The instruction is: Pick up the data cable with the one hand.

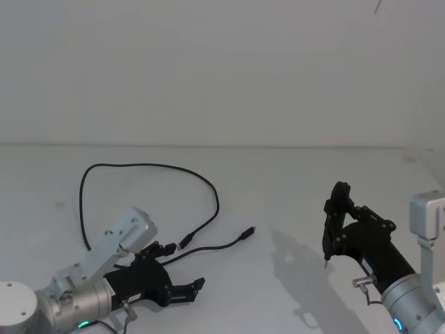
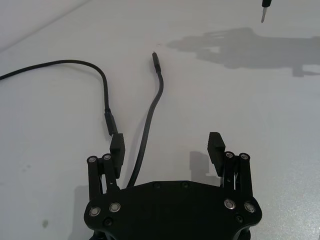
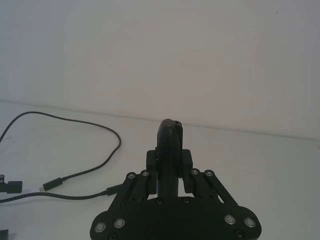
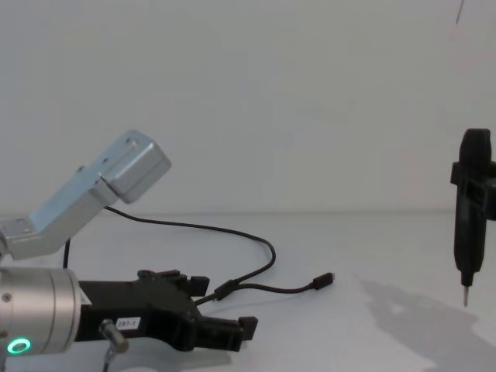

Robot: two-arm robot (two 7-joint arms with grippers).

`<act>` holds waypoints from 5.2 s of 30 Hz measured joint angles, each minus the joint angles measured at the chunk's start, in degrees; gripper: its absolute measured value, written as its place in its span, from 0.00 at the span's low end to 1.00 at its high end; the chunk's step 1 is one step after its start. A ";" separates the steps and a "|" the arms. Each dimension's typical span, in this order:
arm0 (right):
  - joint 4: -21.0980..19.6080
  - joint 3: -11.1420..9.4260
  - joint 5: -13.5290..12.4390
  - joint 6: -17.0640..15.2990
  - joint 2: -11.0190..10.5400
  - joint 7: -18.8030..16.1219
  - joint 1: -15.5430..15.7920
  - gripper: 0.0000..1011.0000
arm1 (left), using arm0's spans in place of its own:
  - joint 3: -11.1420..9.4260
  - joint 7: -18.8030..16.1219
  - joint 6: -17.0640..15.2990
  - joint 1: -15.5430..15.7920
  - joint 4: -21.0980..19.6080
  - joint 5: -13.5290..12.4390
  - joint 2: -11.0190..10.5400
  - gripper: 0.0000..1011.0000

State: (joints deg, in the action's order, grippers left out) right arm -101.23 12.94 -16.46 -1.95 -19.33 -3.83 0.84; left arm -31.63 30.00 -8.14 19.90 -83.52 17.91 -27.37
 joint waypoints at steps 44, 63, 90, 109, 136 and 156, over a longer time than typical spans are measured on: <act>0.00 0.00 0.00 0.00 0.00 0.00 0.00 0.28 | 0.35 -0.14 2.58 1.80 6.78 -2.45 5.44 0.04; 0.00 0.00 0.00 0.00 0.00 0.00 0.00 0.28 | 0.79 2.07 2.80 2.65 2.08 -2.29 4.44 0.04; -0.43 -0.31 -0.93 0.07 0.79 -0.44 -0.07 0.28 | 1.43 3.92 -2.90 -2.58 -9.27 1.65 -1.95 0.04; -1.32 0.46 -5.22 -1.57 6.33 -1.19 -1.83 0.28 | 1.72 3.53 -3.78 -3.81 -11.21 2.24 -3.20 0.04; 5.91 1.18 -5.17 1.10 10.87 -2.99 -5.92 0.28 | 1.79 3.43 -3.97 -4.08 -11.63 2.36 -3.46 0.04; 9.08 1.33 -4.13 2.27 12.69 -4.30 -7.51 0.28 | 1.78 3.44 -3.97 -4.10 -11.68 2.35 -3.50 0.04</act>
State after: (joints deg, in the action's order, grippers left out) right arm -92.15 14.27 -20.59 0.32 -6.64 -8.13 -6.67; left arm -29.85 33.44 -12.11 15.80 -95.20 20.26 -30.88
